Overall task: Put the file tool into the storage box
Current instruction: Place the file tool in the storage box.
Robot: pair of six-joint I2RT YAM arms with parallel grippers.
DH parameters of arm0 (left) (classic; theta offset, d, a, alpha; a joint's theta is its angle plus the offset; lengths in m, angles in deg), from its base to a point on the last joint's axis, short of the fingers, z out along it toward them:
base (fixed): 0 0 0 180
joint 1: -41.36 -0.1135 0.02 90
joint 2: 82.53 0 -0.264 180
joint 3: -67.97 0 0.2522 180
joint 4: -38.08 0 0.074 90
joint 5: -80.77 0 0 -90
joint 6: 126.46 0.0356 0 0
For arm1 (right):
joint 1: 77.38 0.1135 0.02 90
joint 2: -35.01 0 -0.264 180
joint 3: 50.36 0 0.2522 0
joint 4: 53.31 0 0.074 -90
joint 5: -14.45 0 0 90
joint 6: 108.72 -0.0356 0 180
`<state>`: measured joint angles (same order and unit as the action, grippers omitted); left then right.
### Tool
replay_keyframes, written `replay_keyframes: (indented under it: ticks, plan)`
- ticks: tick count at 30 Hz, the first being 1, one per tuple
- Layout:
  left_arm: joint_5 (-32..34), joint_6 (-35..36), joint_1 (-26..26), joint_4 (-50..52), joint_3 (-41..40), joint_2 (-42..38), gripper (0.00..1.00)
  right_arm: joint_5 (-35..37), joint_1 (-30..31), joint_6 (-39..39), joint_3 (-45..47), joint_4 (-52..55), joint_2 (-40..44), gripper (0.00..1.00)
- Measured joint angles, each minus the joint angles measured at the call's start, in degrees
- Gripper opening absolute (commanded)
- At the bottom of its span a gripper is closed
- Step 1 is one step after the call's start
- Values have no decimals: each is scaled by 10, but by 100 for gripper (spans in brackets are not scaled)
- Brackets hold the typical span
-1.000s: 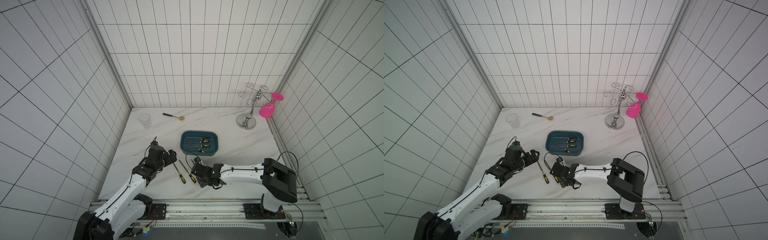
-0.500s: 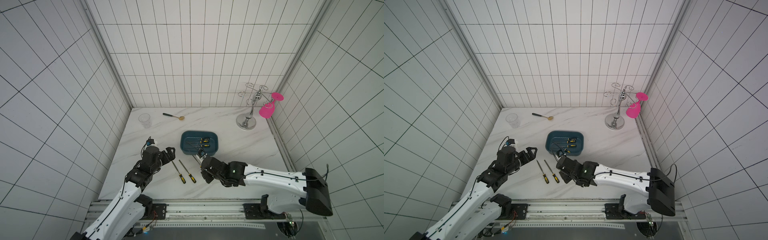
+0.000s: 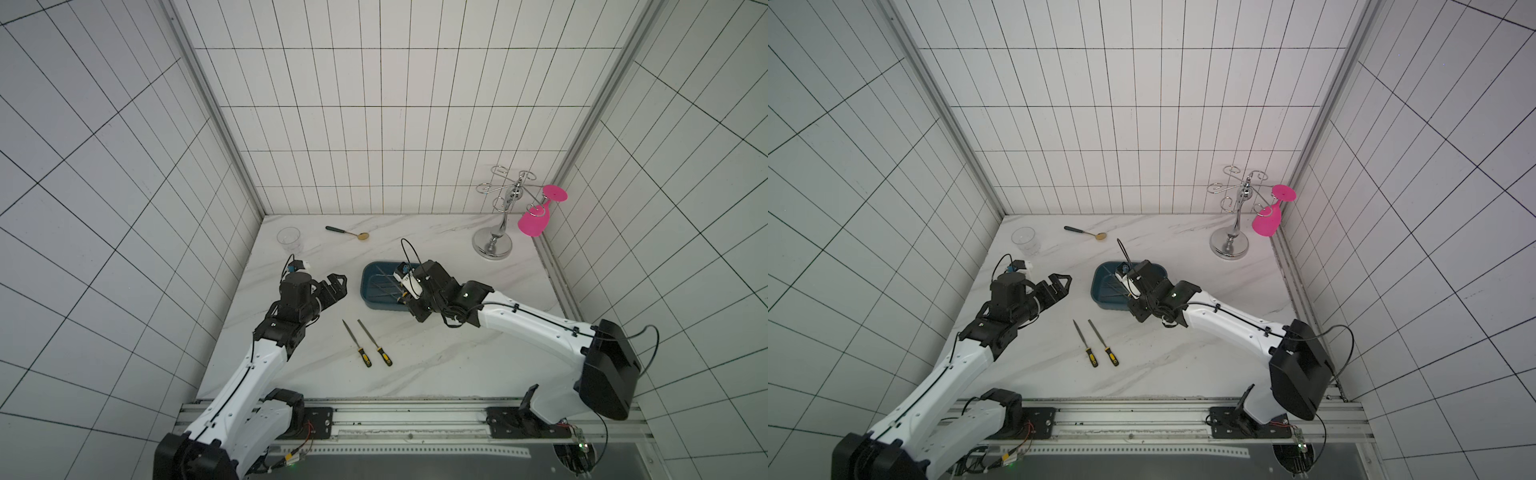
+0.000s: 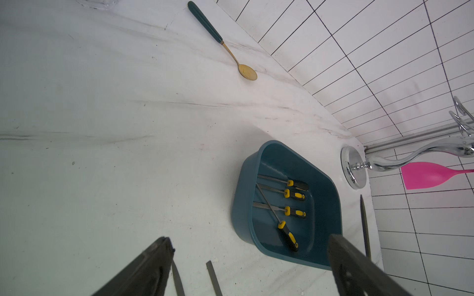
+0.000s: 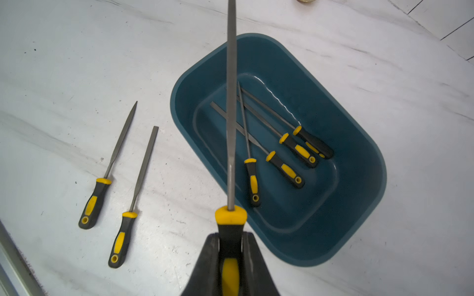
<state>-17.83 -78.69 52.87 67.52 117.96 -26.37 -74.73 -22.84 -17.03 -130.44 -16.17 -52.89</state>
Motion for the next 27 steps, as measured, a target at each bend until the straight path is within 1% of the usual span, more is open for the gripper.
replay_keyframes:
  ticks: [4,7,10,18,20,21,22,23,24,25,27]
  plan:
    - [-25,0,-12,-9,28,63,98,-27,-31,35,-45,3,-65,0]
    - [-38,0,-15,-16,28,81,98,-44,-44,53,-82,10,-116,0]
    - [-47,-1,-18,-22,21,83,98,-51,-54,67,-99,12,-151,0]
    - [-50,-2,-24,-26,-13,67,98,-50,-71,91,-108,23,-195,0]
    - [-51,-3,-25,-27,-14,61,98,-50,-73,93,-108,29,-196,12]
    - [-52,-3,-25,-27,-14,59,98,-50,-73,93,-108,30,-196,26]
    - [-52,-4,-25,-27,-14,57,98,-50,-73,93,-109,31,-196,43]
    - [-53,-5,-25,-27,-14,55,98,-50,-73,90,-109,32,-196,51]
    - [-54,-5,-25,-28,-15,53,98,-50,-73,90,-109,33,-195,57]
    - [-54,-5,-25,-28,-17,49,98,-50,-73,88,-109,33,-193,60]
    - [-57,-5,-25,-28,-22,41,98,-49,-73,86,-109,36,-186,63]
